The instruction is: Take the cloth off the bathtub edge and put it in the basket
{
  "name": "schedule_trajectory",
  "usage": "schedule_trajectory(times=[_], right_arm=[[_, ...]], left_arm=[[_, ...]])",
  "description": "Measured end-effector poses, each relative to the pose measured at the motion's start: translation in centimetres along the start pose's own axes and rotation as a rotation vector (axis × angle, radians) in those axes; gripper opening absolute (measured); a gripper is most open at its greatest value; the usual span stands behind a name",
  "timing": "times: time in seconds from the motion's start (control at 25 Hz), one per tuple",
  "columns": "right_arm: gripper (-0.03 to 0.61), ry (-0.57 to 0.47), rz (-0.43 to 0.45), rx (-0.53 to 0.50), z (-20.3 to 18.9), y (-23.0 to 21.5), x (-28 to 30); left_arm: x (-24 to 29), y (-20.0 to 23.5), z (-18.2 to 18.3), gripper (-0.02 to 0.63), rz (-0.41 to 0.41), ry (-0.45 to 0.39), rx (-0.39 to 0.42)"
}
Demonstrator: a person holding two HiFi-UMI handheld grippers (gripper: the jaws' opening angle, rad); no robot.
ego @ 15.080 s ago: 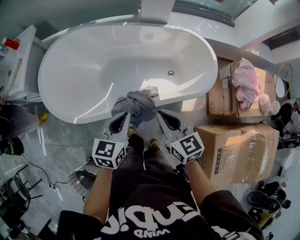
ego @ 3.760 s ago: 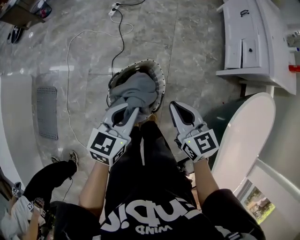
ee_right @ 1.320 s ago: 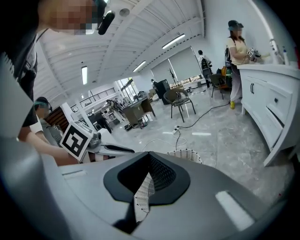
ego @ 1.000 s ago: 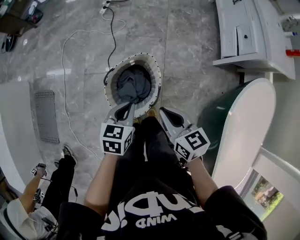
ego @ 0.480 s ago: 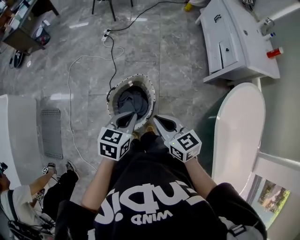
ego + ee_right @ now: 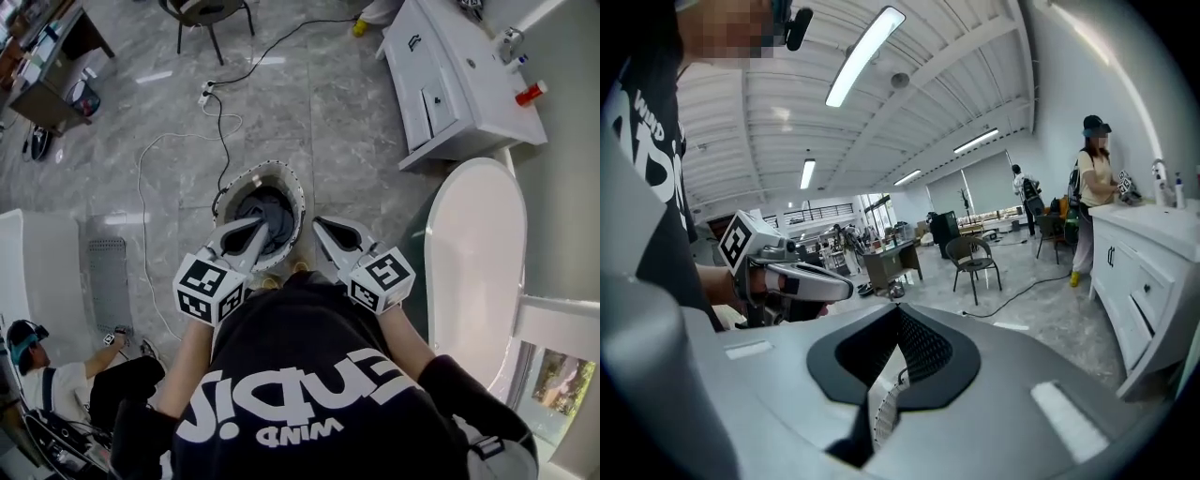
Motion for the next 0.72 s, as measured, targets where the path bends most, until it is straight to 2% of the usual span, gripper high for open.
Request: schedule_trajectory(times=[0.2,0.36,0.72], right_arm=[[0.009,-0.039,0.016,-0.039,2.2,-0.2,-0.7],[0.009,-0.063,0.031,-0.07,3.3,-0.2,-0.8],[0.009,-0.091,0.035,-0.08,4.4,-1.0,-1.0]], left_arm=[[-1.5,0.1,2.6,-0.002,0.02,-0.095,0.054],[-2.3,0.6,3.6,-0.002,0.041,-0.153,0.033],[-2.2,0.8,4.2,-0.002,0.05,-0.183,0.011]])
Point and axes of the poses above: the fingertips, and each gripper's own axes: x forward along the fingers, y to its left, z out of its top, the point moved 4 cm from there along -x, backward along the fingers, and after that the axes turned 7 degrees about z, right-handed, at the moved point
